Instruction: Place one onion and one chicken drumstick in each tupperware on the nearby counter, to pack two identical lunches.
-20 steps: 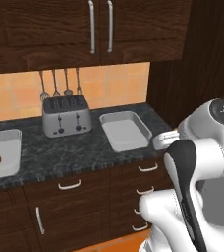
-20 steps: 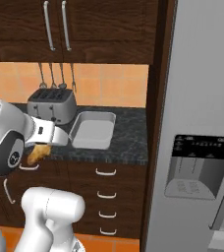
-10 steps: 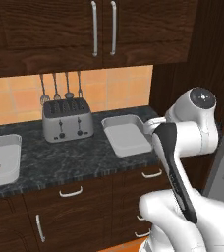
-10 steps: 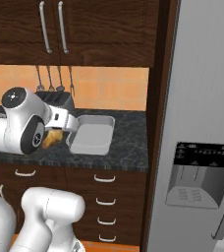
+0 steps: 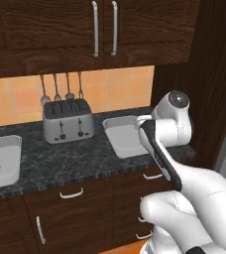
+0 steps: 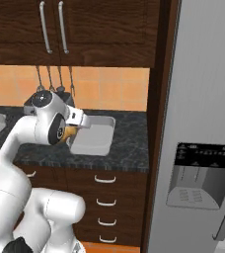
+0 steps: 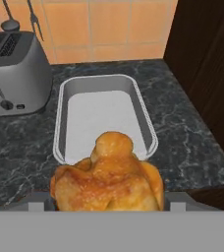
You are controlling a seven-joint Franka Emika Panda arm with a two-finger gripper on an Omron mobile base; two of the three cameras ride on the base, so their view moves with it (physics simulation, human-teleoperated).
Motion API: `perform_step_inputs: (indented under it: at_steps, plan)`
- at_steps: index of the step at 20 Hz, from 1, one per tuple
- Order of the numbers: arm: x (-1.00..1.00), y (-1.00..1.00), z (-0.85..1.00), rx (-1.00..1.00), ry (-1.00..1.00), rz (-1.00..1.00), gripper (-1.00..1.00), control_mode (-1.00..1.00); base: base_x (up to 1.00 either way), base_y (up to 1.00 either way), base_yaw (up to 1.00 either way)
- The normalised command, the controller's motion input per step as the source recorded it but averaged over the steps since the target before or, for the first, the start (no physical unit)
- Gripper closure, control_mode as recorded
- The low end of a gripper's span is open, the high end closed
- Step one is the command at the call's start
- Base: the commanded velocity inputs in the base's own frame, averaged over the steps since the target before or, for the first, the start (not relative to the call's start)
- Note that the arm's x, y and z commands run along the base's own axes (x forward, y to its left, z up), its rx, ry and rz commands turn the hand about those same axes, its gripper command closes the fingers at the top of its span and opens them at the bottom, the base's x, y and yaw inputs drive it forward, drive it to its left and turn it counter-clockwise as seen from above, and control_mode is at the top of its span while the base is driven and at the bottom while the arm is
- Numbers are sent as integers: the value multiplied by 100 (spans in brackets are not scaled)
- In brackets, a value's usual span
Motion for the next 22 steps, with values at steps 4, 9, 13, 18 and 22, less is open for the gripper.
perform_step_inputs:
  at_steps: [4,9,13,18,22]
  plan:
    - [100,0,-46,12,1,0,100,-100,0,0,0]
    - [100,0,-38,4,0,0,100,-100,0,0,0]
    - [100,17,-20,-1,6,0,-100,-100,0,0,0]
    - [80,2,-16,8,8,1,-100,-100,0,0,0]
    - [40,0,0,7,7,8,-100,-100,0,0,0]
